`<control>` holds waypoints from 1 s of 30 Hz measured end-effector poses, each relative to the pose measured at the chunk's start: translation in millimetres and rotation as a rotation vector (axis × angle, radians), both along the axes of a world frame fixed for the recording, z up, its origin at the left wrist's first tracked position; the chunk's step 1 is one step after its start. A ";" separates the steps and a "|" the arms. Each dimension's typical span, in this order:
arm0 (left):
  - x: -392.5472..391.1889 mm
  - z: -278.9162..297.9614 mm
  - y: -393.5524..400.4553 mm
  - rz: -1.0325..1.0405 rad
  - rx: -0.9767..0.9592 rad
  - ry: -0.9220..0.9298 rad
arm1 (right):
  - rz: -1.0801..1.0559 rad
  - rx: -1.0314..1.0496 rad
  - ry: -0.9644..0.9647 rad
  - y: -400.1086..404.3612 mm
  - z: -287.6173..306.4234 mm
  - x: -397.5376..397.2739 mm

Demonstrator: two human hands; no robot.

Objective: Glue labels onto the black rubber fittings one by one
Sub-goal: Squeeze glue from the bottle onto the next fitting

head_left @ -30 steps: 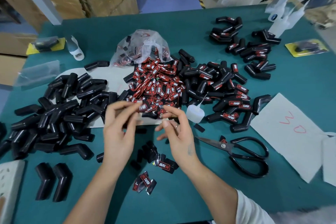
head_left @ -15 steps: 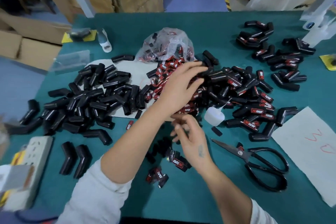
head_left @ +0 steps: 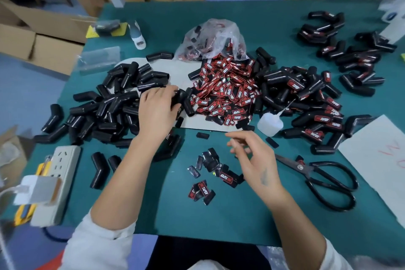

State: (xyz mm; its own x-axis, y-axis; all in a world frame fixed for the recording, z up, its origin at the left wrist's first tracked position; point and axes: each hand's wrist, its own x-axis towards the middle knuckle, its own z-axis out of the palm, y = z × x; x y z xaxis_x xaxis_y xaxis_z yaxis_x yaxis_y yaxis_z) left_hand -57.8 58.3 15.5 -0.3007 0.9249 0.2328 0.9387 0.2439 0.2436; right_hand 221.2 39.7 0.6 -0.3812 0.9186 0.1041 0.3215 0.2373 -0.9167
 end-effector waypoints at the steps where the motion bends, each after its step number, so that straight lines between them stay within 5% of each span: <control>1: 1.3 -1.9 0.4 -0.017 0.017 -0.045 | -0.021 0.032 -0.010 -5.6 0.7 5.8; 8: 25.6 -4.3 -24.3 -0.099 0.363 -0.493 | -0.505 0.065 0.054 6.8 6.5 51.6; 12: 66.2 -5.3 -32.7 -0.226 0.226 -0.967 | -0.372 -0.042 -0.164 39.5 6.2 58.8; 17: 92.7 -15.9 -37.1 -0.242 0.086 -1.097 | -0.304 0.010 -0.387 59.1 7.0 45.2; 25: 88.1 -14.4 -38.7 -0.314 0.174 -1.323 | -0.048 0.042 0.021 52.2 31.3 25.6; 30: 87.2 -16.4 -40.8 -0.304 0.256 -1.263 | 0.069 -0.123 -0.006 39.2 10.5 8.3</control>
State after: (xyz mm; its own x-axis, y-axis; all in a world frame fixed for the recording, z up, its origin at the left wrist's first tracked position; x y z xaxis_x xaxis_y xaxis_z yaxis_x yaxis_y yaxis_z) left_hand 29.3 17.5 -0.8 -0.2282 0.9656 0.1245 0.0430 -0.1178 0.9921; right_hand 229.5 78.9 11.1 -0.4440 0.8960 -0.0099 0.3142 0.1453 -0.9382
